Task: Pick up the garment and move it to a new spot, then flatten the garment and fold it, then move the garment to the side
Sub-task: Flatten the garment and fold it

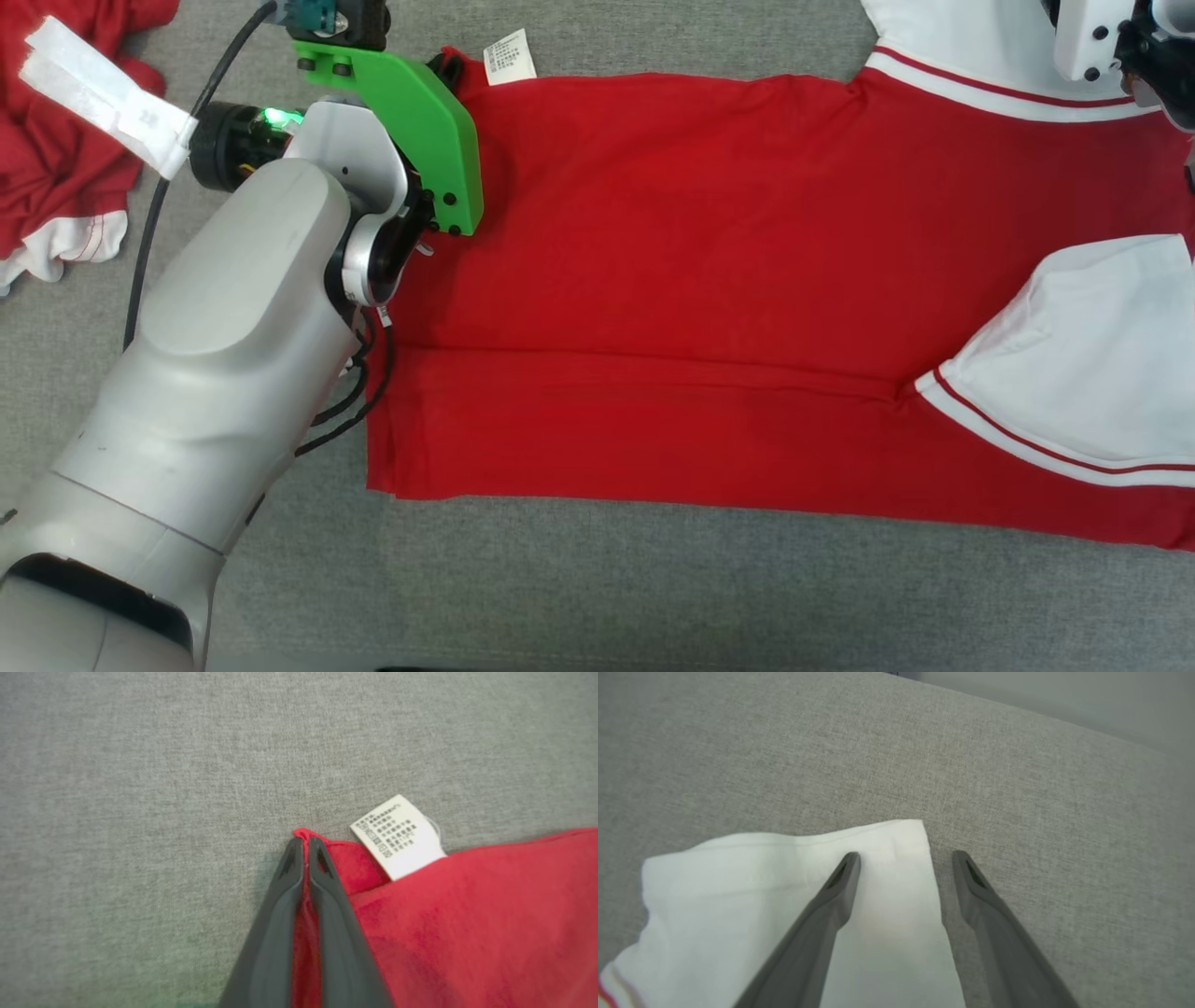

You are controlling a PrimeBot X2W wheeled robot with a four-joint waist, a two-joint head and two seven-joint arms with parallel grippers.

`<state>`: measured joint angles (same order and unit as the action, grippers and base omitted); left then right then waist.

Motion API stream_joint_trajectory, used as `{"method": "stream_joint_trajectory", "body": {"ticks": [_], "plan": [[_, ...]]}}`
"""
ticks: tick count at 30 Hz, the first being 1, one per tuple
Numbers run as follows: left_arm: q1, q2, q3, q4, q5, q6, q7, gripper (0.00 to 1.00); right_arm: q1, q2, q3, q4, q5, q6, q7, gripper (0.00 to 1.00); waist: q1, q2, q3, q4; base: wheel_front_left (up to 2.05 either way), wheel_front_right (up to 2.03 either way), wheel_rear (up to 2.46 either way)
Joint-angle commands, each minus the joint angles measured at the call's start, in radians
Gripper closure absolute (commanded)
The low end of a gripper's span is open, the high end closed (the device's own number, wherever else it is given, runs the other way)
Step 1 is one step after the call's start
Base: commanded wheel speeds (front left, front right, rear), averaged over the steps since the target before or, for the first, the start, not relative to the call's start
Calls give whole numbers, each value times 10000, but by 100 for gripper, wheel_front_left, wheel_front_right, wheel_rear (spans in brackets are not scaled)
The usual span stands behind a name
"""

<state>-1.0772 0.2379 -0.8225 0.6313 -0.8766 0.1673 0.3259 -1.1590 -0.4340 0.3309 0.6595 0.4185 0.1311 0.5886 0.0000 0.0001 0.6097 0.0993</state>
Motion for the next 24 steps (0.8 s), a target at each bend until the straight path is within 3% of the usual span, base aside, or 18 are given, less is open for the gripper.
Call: {"method": "stream_joint_trajectory", "body": {"ticks": [1,2,3,6,14,24], "plan": [[731,-97,-411,571,-79,-30,291,100,-146,3,38,227,9,-8,135,0,0,-1,149,197,0,0,0],[728,-120,-417,596,-75,-52,236,100,-133,27,92,368,43,-8,270,58,0,-1,152,215,0,0,0],[728,-148,-381,601,-94,-78,134,100,-91,46,130,508,89,-8,376,100,0,-1,148,233,0,0,0],[680,-176,-267,627,-94,-66,-182,100,-75,8,72,740,95,-14,324,100,0,-1,104,234,0,0,0],[438,-79,260,665,161,203,-1760,100,-209,179,-583,931,-285,-12,-1536,100,0,-1,-243,-1,0,0,0],[570,-109,614,930,74,-22,-3164,100,374,66,-256,749,477,-12,-2815,100,0,-1,-1071,-315,0,0,0]]}}
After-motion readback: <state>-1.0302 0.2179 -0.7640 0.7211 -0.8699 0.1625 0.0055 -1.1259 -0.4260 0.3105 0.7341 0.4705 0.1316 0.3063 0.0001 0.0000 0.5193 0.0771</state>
